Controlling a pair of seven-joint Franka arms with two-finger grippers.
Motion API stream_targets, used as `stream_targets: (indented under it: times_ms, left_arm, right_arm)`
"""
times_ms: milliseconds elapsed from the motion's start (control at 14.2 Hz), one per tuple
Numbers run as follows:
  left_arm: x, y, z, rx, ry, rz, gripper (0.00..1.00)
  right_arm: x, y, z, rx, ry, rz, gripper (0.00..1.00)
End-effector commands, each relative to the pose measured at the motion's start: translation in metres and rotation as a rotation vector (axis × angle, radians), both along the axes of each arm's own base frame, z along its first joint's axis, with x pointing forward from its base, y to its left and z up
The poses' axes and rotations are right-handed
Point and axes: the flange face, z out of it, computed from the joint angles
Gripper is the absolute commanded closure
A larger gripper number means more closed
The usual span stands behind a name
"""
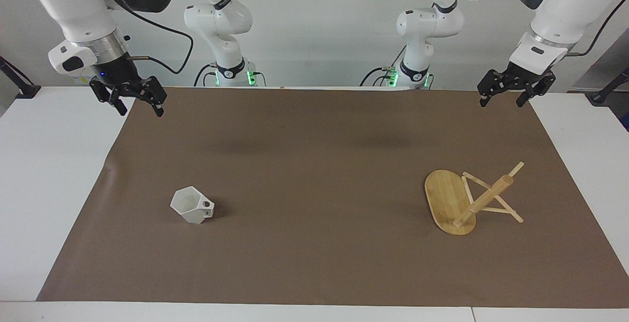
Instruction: Hang cup on rack
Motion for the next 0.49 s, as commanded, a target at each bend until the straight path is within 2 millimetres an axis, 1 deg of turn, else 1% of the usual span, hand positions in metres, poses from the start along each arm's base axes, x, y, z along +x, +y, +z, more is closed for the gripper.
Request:
stream_targets:
  times_ms: [0, 141, 424]
  left_arm:
    - [-0.006, 0.002, 0.000, -0.009, 0.010, -0.007, 0.00]
    - [-0.006, 0.001, 0.000, -0.009, 0.010, -0.008, 0.00]
    - [-0.006, 0.001, 0.000, -0.009, 0.011, -0.008, 0.00]
  right_arm:
    - [-0.005, -0.002, -0.012, -0.015, -0.010, 0.019, 0.00]
    - [0.000, -0.001, -0.024, -0.019, -0.035, 0.017, 0.00]
    - [0.012, -0.002, -0.054, -0.023, -0.031, 0.015, 0.00]
